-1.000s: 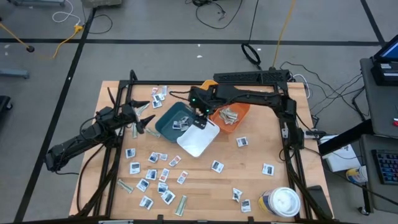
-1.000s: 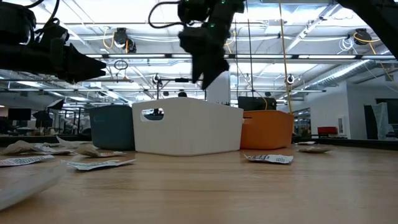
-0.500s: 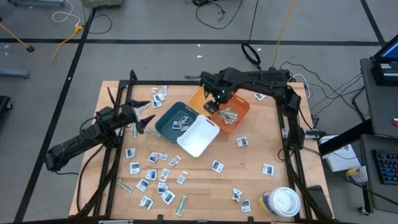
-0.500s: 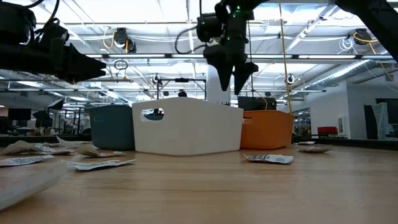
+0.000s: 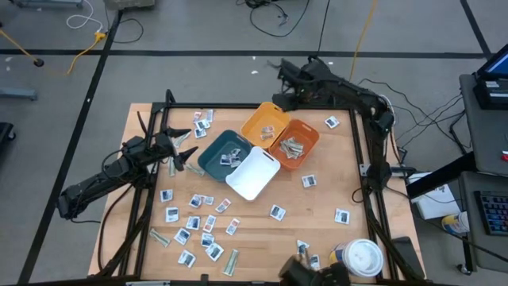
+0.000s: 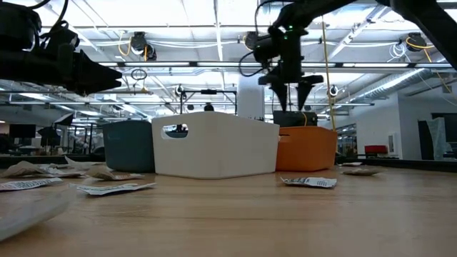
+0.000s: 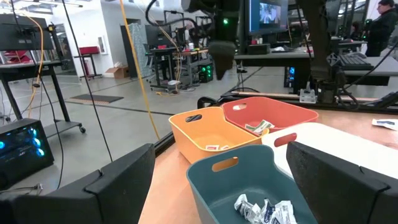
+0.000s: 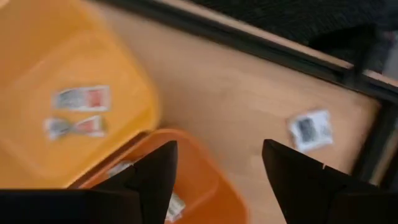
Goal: Pick & Place First Aid Supplies
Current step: Put the black towelette pack into the white bin
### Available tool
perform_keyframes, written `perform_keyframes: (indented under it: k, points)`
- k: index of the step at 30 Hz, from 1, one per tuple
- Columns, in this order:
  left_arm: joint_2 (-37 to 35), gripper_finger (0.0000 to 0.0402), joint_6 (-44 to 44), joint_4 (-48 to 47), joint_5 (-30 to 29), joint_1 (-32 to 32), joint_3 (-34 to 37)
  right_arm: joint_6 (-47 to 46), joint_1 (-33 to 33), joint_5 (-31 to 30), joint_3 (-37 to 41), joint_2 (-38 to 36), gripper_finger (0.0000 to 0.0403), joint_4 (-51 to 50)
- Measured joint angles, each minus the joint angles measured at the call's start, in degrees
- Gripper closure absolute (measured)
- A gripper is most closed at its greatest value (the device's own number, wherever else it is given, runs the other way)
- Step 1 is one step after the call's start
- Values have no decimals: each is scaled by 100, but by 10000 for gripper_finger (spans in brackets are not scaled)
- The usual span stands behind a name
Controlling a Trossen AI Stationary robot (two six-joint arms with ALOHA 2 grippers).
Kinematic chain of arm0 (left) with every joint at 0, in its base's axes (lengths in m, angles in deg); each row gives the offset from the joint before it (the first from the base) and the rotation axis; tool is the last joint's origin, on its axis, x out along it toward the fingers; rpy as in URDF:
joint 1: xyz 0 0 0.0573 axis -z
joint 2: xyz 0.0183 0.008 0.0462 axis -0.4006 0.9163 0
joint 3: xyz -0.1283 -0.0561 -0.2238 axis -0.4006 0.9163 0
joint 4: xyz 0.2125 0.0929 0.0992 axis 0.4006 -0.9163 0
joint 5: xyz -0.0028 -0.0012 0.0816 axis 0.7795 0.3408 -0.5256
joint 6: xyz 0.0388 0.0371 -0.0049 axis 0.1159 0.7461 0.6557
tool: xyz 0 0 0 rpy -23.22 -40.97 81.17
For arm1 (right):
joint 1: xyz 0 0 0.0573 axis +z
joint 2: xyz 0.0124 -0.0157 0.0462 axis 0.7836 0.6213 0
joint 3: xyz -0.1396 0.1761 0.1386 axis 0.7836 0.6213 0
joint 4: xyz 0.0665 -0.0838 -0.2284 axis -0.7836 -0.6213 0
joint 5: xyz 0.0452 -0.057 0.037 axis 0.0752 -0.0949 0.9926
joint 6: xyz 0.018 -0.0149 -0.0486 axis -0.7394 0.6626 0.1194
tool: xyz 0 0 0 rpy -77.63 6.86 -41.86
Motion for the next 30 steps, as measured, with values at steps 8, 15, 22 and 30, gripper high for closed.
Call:
perform_keyframes:
  k: [8,15,22,30]
  points:
    - [0,34,0,0,0,1,1,-983,-597,28,787,-668,184,235]
    - [0,34,0,0,0,1,0,-2207,-778,-89,2303,-1622,183,579]
    - [1,34,0,0,0,0,-1,-3115,-556,-680,4230,-2301,186,2053]
    - [-1,34,0,0,-2,-1,0,-3304,-448,-1151,5590,-2346,186,3803]
